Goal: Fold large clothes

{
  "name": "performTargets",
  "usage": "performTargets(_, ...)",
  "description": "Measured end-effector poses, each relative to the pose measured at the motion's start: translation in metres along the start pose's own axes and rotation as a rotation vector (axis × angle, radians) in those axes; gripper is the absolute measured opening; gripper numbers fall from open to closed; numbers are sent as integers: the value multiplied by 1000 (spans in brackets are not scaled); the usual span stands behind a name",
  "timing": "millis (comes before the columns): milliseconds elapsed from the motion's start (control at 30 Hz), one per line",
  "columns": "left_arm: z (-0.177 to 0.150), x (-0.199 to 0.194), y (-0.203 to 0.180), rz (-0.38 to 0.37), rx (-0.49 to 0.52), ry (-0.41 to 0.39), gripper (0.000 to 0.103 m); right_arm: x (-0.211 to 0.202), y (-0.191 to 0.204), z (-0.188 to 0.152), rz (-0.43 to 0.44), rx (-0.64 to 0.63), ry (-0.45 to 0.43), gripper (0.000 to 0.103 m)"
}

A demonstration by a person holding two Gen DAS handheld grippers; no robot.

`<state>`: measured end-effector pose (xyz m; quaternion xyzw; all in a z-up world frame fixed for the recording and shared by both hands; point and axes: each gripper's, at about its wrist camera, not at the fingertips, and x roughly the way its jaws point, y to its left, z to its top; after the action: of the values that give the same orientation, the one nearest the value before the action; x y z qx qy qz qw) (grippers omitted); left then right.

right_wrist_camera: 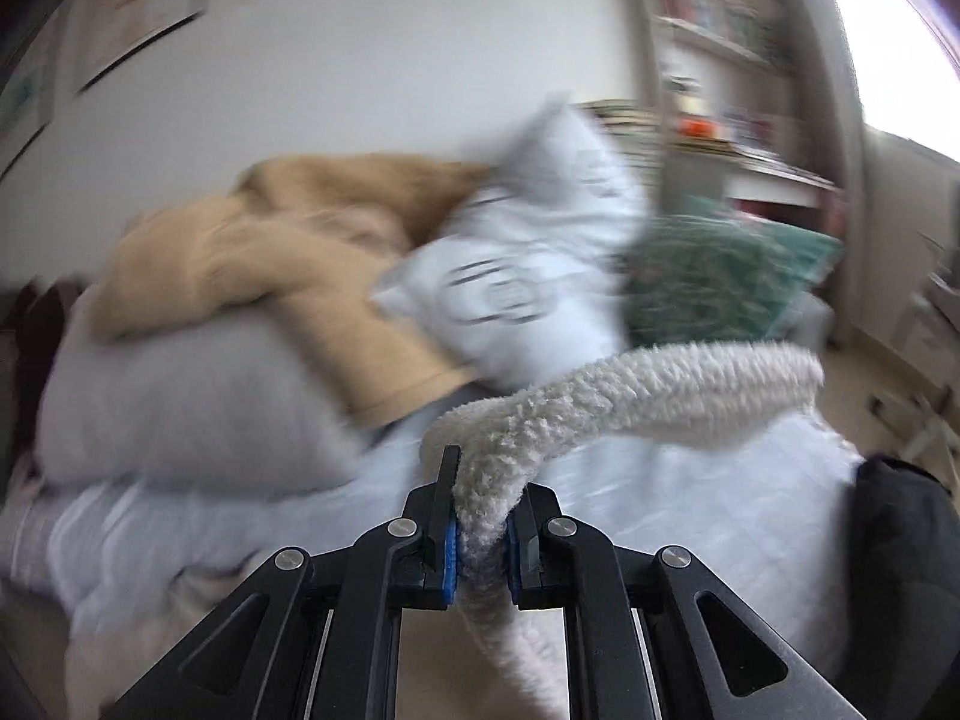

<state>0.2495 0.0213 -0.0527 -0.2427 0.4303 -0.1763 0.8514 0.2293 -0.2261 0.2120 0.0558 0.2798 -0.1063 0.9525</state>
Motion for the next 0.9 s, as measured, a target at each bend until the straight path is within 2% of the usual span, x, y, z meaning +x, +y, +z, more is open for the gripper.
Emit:
performTargets(133,5,-15,-2,60,9,7,100,8,73,-44,111,-125,84,12)
performTargets(200,8,-29,6,79,-31,20,100,18,102,-74,180,-168,141,12)
performTargets(267,10,-42,16,137,-93,31,100,31,125,-114,246,-182,225,12)
performTargets(400,11,-62,33,191,-170,56,100,66,139,-190,267,-158,397,18)
performTargets(467,12,-69,33,208,-177,64,100,87,135,-230,269,-136,520,30)
performTargets(500,11,-70,33,211,-177,77,100,93,133,-244,273,-129,556,38)
performTargets(533,11,-71,33,211,-179,91,100,90,129,-253,289,-129,536,38)
performTargets(567,11,-73,31,206,-176,102,100,79,127,-254,305,-135,514,38)
performTargets(600,11,-76,28,206,-169,104,100,74,124,-252,327,-134,526,48)
performTargets(633,10,-79,26,214,-162,100,100,68,121,-249,358,-127,552,62)
performTargets(667,10,-83,18,235,-141,87,100,59,115,-244,399,-121,584,67)
performTargets(733,8,-88,2,260,-90,71,100,42,103,-235,426,-142,594,69)
performTargets(767,7,-89,-7,264,-63,69,100,30,92,-229,412,-161,576,69)
performTargets(900,-4,-68,-71,302,132,80,100,8,40,-218,284,-113,445,69)
